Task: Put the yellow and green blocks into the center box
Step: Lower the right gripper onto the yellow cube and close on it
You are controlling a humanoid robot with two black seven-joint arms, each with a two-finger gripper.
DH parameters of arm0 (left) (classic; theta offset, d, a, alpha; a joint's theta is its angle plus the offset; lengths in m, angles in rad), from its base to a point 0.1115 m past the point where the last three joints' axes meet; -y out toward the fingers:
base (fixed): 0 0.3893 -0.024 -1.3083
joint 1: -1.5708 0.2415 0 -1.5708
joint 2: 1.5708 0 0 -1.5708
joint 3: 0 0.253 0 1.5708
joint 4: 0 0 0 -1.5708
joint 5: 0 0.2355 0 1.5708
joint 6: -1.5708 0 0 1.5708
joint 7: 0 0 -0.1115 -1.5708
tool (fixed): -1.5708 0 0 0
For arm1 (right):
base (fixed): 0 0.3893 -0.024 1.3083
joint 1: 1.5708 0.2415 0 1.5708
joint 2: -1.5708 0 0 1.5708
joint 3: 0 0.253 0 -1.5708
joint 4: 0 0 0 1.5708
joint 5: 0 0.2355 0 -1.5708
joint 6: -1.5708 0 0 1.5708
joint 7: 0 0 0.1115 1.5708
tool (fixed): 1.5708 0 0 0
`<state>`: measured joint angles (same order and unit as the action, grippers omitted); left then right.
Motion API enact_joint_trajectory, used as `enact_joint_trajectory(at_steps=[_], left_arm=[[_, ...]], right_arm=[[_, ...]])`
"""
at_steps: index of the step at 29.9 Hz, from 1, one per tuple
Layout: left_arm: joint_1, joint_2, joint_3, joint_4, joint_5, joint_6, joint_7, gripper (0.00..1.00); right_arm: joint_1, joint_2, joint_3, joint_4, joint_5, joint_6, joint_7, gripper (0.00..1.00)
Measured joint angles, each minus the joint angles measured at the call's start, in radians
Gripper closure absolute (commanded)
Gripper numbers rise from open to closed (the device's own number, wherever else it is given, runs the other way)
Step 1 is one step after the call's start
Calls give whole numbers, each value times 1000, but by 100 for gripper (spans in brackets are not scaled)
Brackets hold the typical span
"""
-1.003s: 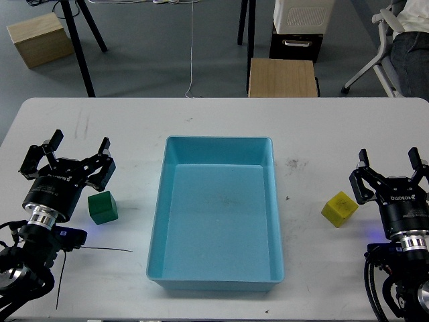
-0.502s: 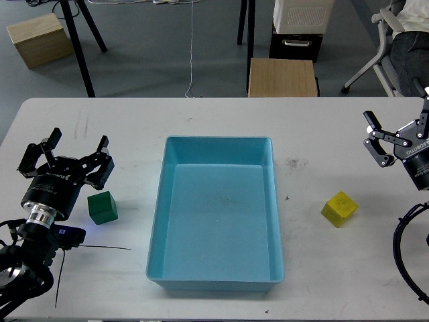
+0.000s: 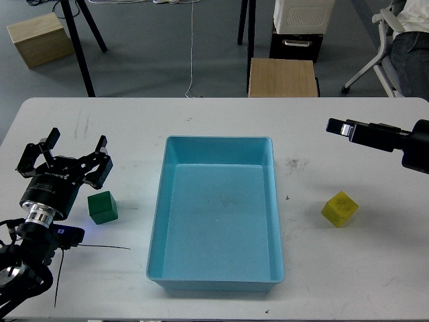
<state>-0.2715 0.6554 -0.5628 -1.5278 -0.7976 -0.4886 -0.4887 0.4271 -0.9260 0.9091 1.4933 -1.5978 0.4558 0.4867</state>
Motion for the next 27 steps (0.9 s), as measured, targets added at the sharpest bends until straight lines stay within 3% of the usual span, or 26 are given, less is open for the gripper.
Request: enact_joint_trajectory(at_steps=[7,14,19,27], left_arm=[[0,0,-2,1,-1,0,0,0],[0,1,-2,2,-2,0,0,0],[0,1,-13,2,-2,0,0,0],[1,1,-34,2,-2,0,0,0]], right_arm=[[143,-108,-206,8,-162,0,2,4],[408,-125,-610,-43,-357,9,2,4],[582,-66,-812,-102,-363,31,2,4],[662,90,-913,-204,-360,33,2,4]])
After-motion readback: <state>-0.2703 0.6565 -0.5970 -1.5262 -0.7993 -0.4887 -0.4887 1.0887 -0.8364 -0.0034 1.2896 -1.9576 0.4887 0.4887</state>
